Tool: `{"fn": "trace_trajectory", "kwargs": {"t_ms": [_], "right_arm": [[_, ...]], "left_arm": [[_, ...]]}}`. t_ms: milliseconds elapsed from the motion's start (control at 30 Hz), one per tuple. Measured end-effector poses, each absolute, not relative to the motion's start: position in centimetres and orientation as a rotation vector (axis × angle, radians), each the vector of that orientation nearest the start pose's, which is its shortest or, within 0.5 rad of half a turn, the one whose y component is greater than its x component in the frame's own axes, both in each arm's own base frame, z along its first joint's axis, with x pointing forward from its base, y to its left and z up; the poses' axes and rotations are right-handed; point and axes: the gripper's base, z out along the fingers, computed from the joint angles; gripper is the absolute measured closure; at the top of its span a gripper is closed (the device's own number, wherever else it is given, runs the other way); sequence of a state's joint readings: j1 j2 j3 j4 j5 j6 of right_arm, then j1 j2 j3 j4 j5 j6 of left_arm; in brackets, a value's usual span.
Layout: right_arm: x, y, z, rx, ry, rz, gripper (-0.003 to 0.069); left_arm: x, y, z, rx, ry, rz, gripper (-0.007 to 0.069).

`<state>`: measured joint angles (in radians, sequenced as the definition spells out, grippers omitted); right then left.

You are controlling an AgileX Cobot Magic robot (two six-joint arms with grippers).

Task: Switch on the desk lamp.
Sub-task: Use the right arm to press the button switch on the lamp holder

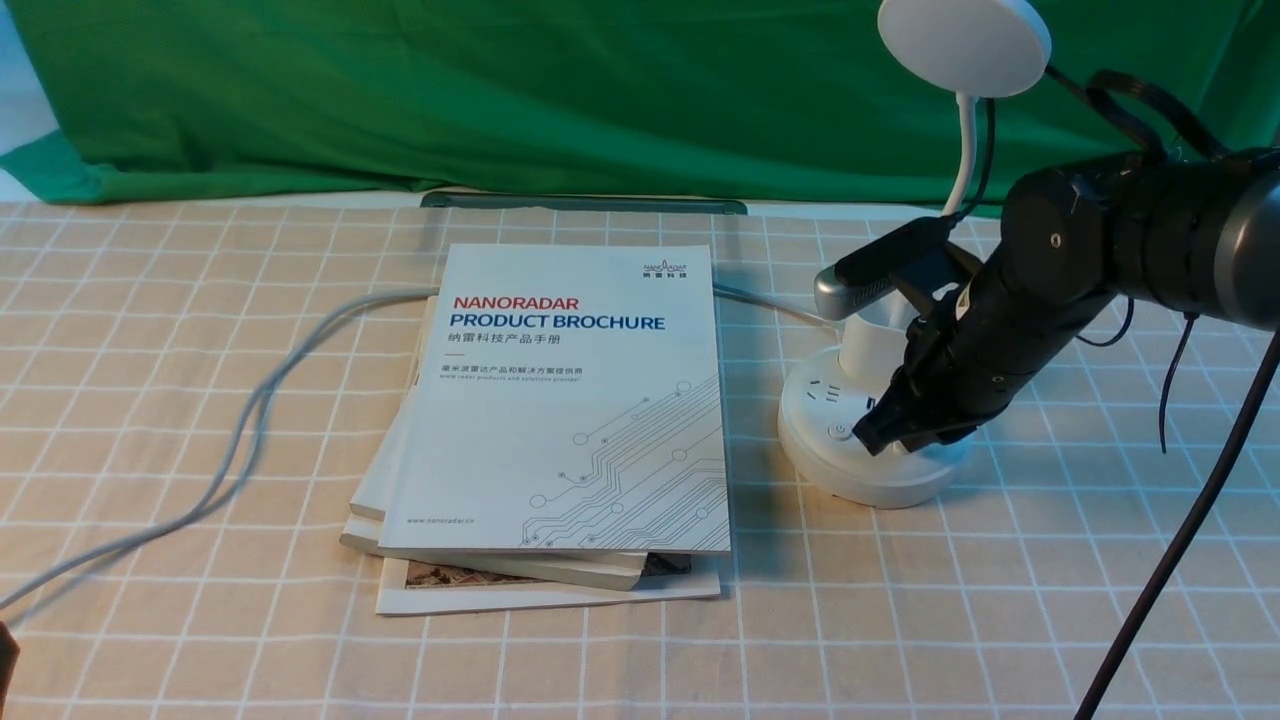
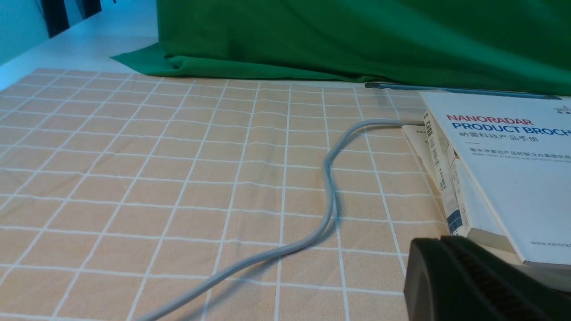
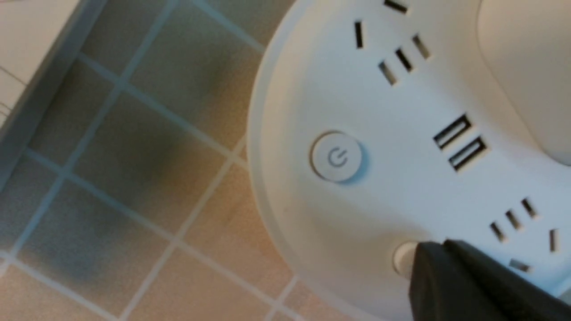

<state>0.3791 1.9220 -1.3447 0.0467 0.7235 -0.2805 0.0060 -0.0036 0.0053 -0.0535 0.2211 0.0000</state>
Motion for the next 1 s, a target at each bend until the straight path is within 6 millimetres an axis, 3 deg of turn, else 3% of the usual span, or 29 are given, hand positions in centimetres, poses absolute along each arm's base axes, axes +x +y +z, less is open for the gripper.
{"fn": "trace_trajectory", "kwargs": {"t_ms": [800, 1000], "right_arm": [[37.3, 15.1, 17.6, -0.878, 2.699, 0.073, 0.0629], [36.7, 14.9, 19.4, -0.849, 2.668, 0.079, 0.0629]], "left_arm": [[5.6, -0.1, 19.2, -0.041, 1.706, -0.044, 0.0603], [5.6, -0.1, 19.2, -0.041, 1.706, -0.044, 0.0603]]}}
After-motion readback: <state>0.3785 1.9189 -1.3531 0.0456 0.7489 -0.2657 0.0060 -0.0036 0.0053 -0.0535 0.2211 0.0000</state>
